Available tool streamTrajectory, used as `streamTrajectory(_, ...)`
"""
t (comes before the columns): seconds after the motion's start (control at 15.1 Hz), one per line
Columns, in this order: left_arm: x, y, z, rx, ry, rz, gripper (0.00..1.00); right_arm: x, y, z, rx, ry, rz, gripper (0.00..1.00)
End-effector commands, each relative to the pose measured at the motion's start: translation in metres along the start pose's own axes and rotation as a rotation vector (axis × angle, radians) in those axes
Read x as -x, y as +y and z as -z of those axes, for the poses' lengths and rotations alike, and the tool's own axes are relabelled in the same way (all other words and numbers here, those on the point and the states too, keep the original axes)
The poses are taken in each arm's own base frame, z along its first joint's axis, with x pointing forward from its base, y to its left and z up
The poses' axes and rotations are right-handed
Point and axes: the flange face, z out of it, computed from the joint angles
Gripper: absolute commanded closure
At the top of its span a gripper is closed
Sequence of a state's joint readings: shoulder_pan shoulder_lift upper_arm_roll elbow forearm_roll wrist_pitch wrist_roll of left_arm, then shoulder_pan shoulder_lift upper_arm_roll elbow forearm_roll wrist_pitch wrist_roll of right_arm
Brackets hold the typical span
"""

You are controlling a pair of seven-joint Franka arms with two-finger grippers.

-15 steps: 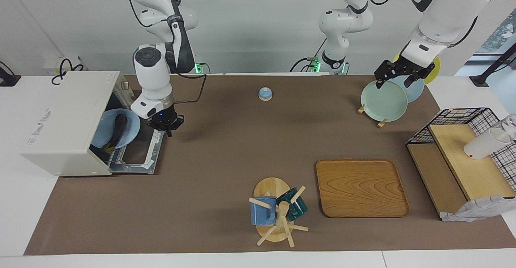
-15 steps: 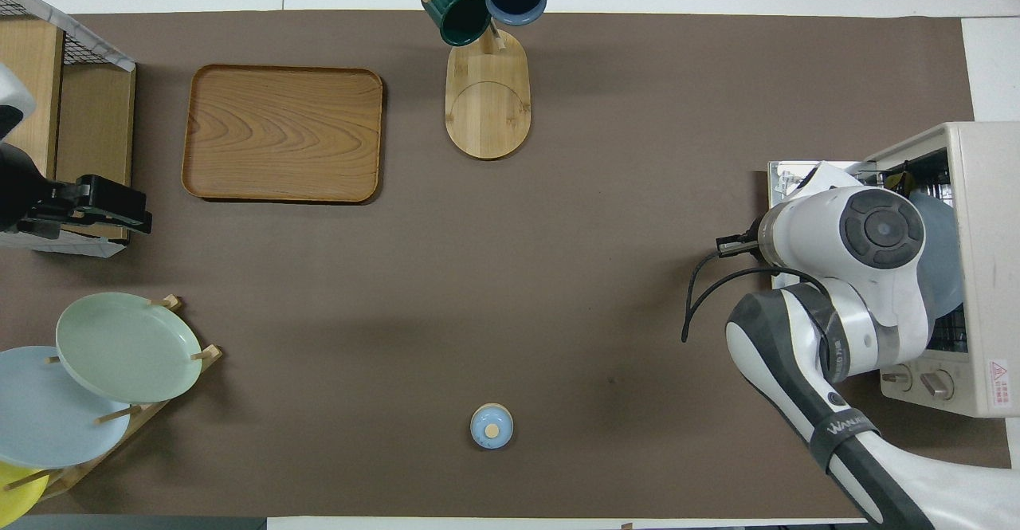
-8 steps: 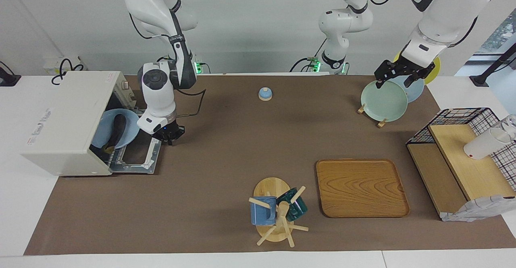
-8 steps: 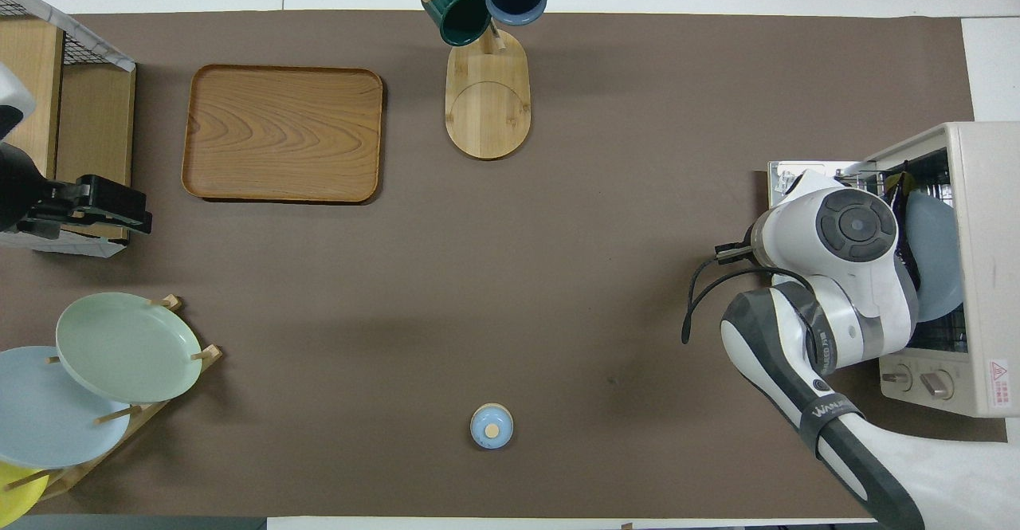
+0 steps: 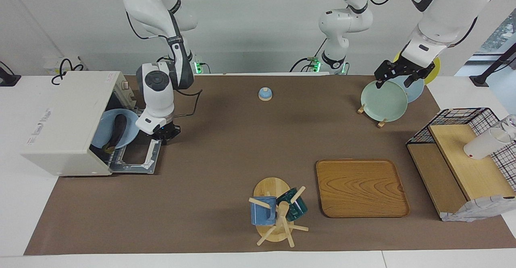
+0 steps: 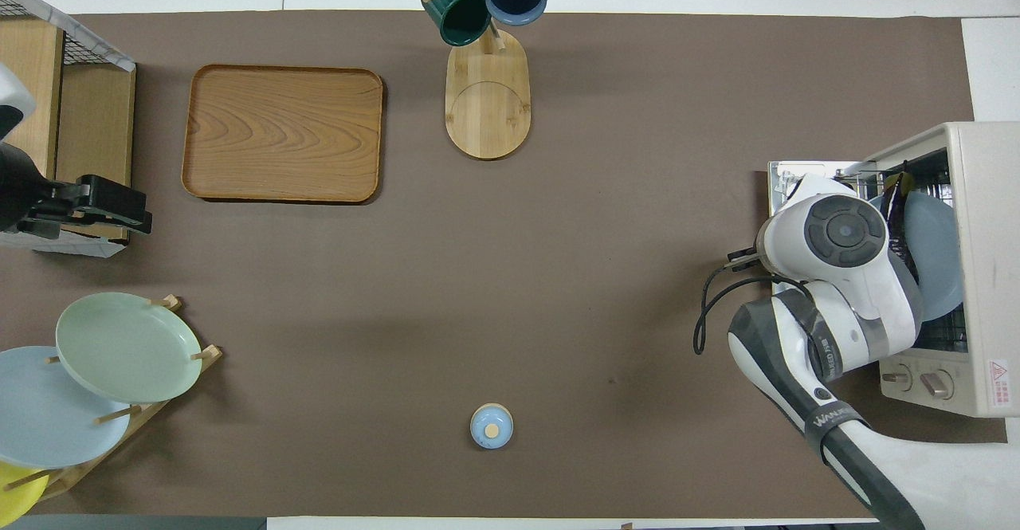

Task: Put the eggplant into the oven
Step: 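Push the oven door shut with the right gripper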

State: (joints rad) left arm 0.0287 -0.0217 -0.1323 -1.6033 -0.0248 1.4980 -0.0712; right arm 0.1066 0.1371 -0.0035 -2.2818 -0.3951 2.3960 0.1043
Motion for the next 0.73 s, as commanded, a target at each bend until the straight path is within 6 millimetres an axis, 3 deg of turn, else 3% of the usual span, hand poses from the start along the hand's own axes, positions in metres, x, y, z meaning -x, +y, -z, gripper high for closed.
streamTrajectory(0.0,0.005,-0.001,0.004,-0.002,0.001,-0.004,0.0,-0.011,0.035,0.026,0.105,-0.035,0.012,1.0)
streamTrajectory(0.13,0.005,-0.001,0.004,-0.002,0.001,-0.004,0.0,-0.021,0.05,0.055,0.132,-0.055,0.016,1.0)
streamTrajectory(0.33,0.005,-0.001,0.004,-0.002,0.001,-0.004,0.0,-0.017,0.075,0.092,0.138,-0.045,0.077,1.0)
streamTrajectory(0.66,0.005,-0.001,0.004,-0.002,0.001,-0.004,0.0,0.013,0.128,0.121,0.092,-0.049,0.086,1.0)
